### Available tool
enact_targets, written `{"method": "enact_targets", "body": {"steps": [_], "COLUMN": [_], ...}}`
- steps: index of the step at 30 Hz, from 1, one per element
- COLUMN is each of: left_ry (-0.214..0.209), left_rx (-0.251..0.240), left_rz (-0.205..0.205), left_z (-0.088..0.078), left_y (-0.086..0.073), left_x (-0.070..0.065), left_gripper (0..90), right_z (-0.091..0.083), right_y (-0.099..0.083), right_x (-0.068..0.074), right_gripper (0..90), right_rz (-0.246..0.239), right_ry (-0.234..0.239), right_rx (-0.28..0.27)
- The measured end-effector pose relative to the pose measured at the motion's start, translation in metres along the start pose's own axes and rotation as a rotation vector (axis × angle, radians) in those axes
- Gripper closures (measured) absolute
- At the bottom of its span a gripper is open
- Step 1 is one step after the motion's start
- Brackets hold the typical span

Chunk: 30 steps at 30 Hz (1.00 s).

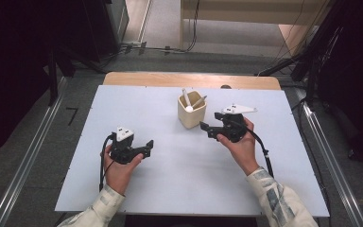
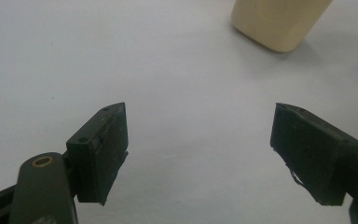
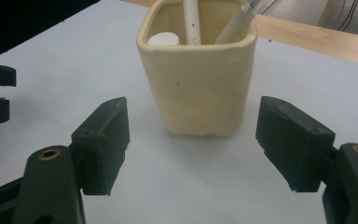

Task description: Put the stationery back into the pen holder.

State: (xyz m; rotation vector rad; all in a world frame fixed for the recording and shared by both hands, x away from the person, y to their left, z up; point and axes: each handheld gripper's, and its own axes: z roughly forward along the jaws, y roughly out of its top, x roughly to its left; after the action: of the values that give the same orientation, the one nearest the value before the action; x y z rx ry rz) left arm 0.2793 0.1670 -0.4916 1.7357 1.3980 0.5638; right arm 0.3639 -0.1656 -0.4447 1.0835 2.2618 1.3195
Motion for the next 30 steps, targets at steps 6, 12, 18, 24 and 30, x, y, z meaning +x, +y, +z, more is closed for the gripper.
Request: {"method": "enact_targets", "body": {"steps": [6,12,18,24,30], "left_ry": [0.000,-0.002,-0.003,-0.001,0.002], "left_rx": [0.000,-0.001,-0.001,-0.002,-0.002], "left_rz": [0.001,0.002,0.003,0.002,0.001], "left_z": [0.000,-0.001,-0.001,-0.001,-0.001], "left_y": [0.000,0.000,0.000,0.000,0.000], "left_x": [0.000,0.000,0.000,0.000,0.000], "left_gripper": [20.3,20.3,20.3,20.3,20.3], "right_z": [-0.008,-0.017,-0.024,-0.030,-0.036], "right_y": [-0.010,-0.018,-0.024,-0.029,-0.034], "right_x": [-0.004,-0.007,-0.009,-0.011,-0.013], "right_gripper": [24.4,24.3,24.1,23.6,22.7], "right_rz": [0.009,0.015,0.018,0.021,0.023], "right_ry": [-0.015,-0.026,-0.040,-0.049,-0.059], "right_rx": [0.010,0.013,0.014,0.016,0.021]}}
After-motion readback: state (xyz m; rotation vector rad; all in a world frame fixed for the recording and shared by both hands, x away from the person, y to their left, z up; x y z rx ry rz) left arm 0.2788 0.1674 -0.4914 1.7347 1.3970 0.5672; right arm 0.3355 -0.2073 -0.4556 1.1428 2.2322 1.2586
